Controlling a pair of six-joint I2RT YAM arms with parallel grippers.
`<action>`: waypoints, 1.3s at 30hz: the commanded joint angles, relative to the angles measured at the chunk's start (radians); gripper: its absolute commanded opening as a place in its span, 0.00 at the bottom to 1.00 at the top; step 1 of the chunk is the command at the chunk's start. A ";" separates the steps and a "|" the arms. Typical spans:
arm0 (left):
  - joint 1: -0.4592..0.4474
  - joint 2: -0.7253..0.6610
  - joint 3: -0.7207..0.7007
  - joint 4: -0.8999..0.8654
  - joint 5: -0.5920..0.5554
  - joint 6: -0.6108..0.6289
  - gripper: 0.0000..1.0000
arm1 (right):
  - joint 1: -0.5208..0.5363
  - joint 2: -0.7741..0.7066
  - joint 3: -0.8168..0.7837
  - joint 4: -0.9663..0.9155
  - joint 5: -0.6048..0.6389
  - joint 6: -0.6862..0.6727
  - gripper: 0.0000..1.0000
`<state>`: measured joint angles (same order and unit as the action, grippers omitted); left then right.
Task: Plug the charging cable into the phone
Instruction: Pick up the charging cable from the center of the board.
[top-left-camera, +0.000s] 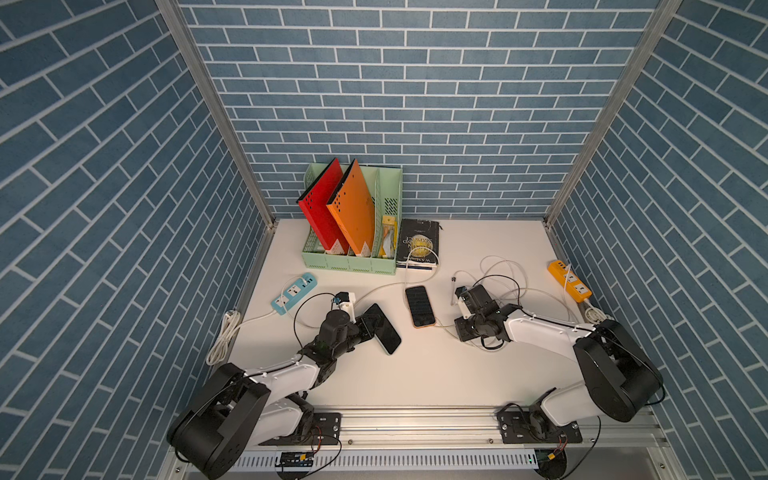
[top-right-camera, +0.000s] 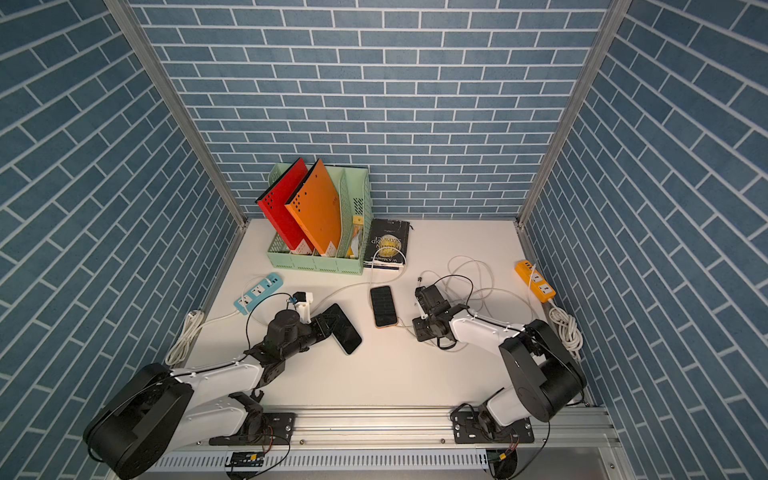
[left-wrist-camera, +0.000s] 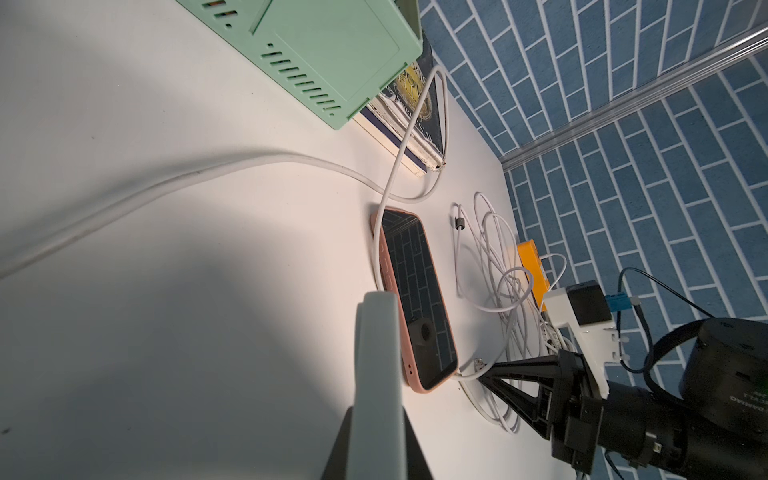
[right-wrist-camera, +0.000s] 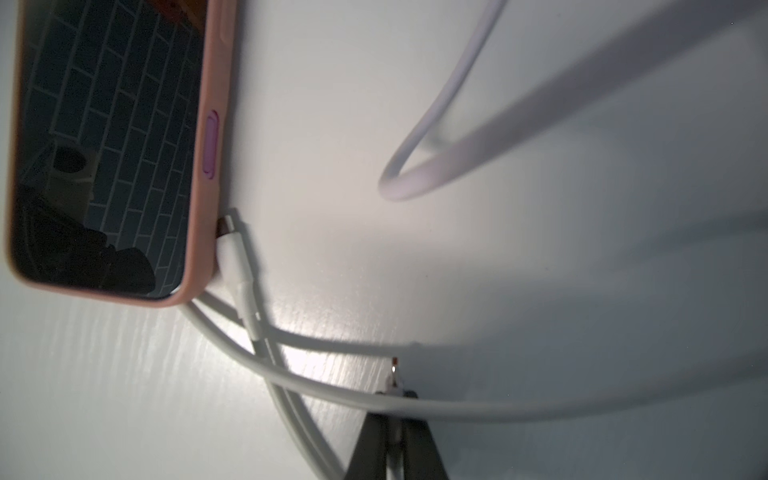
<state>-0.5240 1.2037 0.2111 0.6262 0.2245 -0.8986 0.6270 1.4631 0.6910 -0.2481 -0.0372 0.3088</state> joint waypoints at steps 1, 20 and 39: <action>0.006 -0.017 0.014 -0.063 -0.020 0.040 0.00 | 0.002 -0.074 0.041 -0.056 -0.075 0.003 0.00; 0.015 -0.023 0.224 -0.230 -0.036 0.113 0.00 | 0.112 -0.030 0.190 -0.353 0.004 -0.052 0.00; 0.163 -0.040 0.392 0.006 0.268 0.109 0.00 | -0.048 -0.245 0.214 0.385 -0.745 0.094 0.00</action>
<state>-0.3996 1.1893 0.5648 0.4633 0.3714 -0.7563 0.6178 1.2533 0.9035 -0.1410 -0.5953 0.2920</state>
